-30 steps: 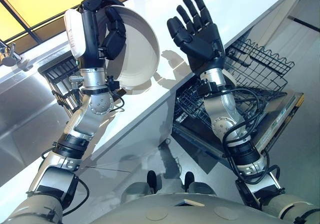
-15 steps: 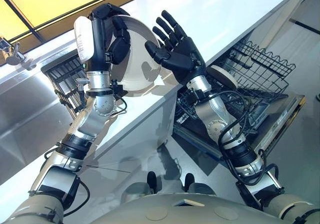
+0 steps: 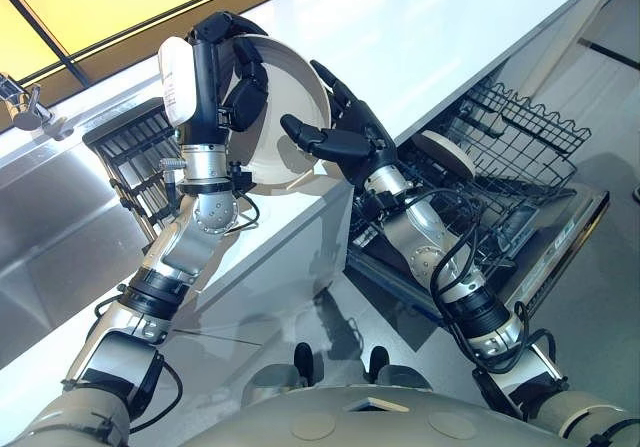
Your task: Pick up plates and place into dishwasher.
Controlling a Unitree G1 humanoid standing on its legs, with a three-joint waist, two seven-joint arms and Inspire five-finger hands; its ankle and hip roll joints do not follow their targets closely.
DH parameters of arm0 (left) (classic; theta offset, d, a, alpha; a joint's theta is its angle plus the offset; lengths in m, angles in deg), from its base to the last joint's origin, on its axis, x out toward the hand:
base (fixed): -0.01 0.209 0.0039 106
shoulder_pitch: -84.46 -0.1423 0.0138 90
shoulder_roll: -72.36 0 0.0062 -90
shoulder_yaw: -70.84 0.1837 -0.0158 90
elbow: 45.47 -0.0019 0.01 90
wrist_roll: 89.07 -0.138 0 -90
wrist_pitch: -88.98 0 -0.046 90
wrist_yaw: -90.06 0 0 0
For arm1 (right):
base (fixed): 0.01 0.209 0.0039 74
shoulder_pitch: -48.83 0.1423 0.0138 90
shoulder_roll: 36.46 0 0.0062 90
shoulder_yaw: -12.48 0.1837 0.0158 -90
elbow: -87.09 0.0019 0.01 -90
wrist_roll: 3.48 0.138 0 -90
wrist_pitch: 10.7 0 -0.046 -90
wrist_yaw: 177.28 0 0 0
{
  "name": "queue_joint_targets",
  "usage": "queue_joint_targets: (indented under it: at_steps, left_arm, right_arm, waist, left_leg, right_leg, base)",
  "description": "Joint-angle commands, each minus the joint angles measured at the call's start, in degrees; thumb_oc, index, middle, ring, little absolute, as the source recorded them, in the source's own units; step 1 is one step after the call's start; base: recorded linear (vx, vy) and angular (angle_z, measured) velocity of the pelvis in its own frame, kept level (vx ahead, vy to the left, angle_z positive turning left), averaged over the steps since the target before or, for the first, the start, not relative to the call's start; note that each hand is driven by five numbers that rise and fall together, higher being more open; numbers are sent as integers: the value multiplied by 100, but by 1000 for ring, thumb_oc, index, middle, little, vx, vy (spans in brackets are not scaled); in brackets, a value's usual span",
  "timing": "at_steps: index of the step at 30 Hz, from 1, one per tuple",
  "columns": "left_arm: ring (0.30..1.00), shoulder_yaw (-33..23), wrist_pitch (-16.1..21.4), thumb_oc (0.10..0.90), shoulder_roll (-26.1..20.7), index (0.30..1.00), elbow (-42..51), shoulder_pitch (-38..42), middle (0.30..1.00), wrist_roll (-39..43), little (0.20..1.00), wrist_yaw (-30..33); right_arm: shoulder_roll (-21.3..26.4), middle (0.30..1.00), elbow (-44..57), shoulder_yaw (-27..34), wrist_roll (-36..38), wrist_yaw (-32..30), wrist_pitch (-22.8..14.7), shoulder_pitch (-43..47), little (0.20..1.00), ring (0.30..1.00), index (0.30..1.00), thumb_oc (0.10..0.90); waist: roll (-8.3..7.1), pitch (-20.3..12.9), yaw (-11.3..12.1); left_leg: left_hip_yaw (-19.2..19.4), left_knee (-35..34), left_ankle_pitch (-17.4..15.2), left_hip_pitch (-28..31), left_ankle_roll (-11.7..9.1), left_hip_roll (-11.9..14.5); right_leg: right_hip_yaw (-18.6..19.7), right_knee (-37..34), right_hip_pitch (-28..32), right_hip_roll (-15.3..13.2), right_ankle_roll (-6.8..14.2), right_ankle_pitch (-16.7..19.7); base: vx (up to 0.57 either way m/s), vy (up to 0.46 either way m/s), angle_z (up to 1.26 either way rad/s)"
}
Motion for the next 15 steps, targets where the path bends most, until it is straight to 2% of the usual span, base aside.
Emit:
queue_joint_targets:
  at_steps: [1, 6, 7, 8, 9, 15]
  left_arm:
    - [300, 128, 538, 100, 3, 300, -124, 798, 300, -164, 200, 223]
    - [300, 225, 567, 100, 79, 300, 64, 807, 300, -149, 200, 149]
    - [300, 235, 583, 100, 93, 300, 102, 791, 300, -148, 200, 132]
    - [300, 251, 604, 100, 117, 300, 147, 769, 300, -162, 200, 100]
    - [300, 292, 608, 100, 147, 300, 190, 752, 300, -125, 200, 62]
    - [300, 380, 647, 100, 310, 300, 258, 643, 300, 212, 200, -191]
  right_arm:
    - [-466, 900, 223, 44, -12, 115, -394, 319, 900, 900, 900, 800]
    - [-492, 900, 214, 25, 9, 14, -455, 308, 900, 900, 900, 800]
    - [-497, 695, 223, 26, 10, -6, -465, 297, 661, 695, 695, 561]
    - [-506, 531, 227, 32, 15, -30, -484, 284, 469, 531, 531, 369]
    - [-515, 300, 223, 26, 26, -68, -535, 260, 200, 300, 300, 100]
    - [-577, 300, 210, 40, 69, -150, -689, 207, 200, 300, 300, 100]
  waist:
    - [51, -665, 86]
    - [53, -637, 93]
    - [55, -635, 95]
    - [57, -629, 97]
    - [61, -625, 97]
    - [59, -607, 109]
  left_leg:
    - [-38, 7, -801, 163, -91, 9]
    - [-81, 7, -802, 163, -79, -3]
    - [-86, 7, -803, 164, -77, -4]
    - [-94, 7, -805, 167, -75, -7]
    - [-104, 7, -804, 168, -73, -9]
    - [-126, 7, -795, 178, -60, -12]
  right_leg:
    - [-269, 321, -4, 318, -38, -930]
    - [-275, 353, -14, 307, -33, -940]
    - [-276, 359, -16, 306, -32, -942]
    - [-275, 368, -18, 305, -30, -945]
    - [-275, 369, -16, 302, -25, -943]
    - [-275, 397, -21, 294, -17, -945]
  base:
    - [0, 0, 0]
    - [0, 0, 0]
    - [0, 0, 0]
    - [0, 0, 0]
    - [0, 0, 0]
    - [0, 0, 0]
